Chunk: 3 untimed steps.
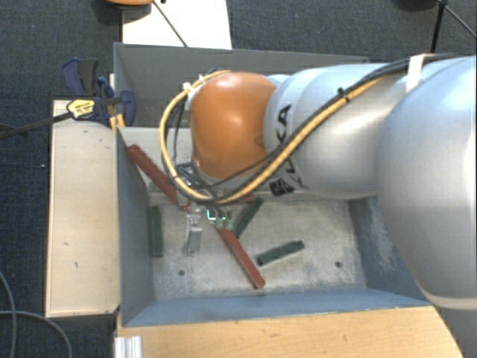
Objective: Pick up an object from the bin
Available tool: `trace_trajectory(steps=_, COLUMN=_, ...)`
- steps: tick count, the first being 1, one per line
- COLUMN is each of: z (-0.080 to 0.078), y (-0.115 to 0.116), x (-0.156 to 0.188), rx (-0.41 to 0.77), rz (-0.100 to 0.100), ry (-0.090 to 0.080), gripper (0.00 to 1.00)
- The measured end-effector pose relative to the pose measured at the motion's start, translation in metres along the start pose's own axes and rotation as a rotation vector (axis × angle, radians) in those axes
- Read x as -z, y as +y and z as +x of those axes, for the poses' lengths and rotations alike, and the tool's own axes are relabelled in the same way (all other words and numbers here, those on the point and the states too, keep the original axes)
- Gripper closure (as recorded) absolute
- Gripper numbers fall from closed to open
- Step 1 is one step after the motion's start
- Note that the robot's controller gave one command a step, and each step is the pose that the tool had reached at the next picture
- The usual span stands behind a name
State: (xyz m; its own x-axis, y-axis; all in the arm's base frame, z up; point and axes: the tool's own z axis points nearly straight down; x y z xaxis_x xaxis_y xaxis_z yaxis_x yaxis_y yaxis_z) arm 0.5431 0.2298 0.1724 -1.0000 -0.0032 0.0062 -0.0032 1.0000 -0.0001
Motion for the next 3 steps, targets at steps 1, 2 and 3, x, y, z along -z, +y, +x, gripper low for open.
trace_trajectory(steps=1, z=-0.002, y=-0.001, x=0.005, rx=-0.005, rz=-0.002, ry=-0.008, gripper=0.0)
trace_trajectory(steps=2, z=0.0, y=-0.048, x=-0.028, rx=0.062, rz=-0.003, ry=-0.01, gripper=0.0)
trace_trajectory(steps=3, z=-0.018, y=-0.069, x=-0.045, rx=0.024, rz=0.003, ry=-0.007, gripper=0.0)
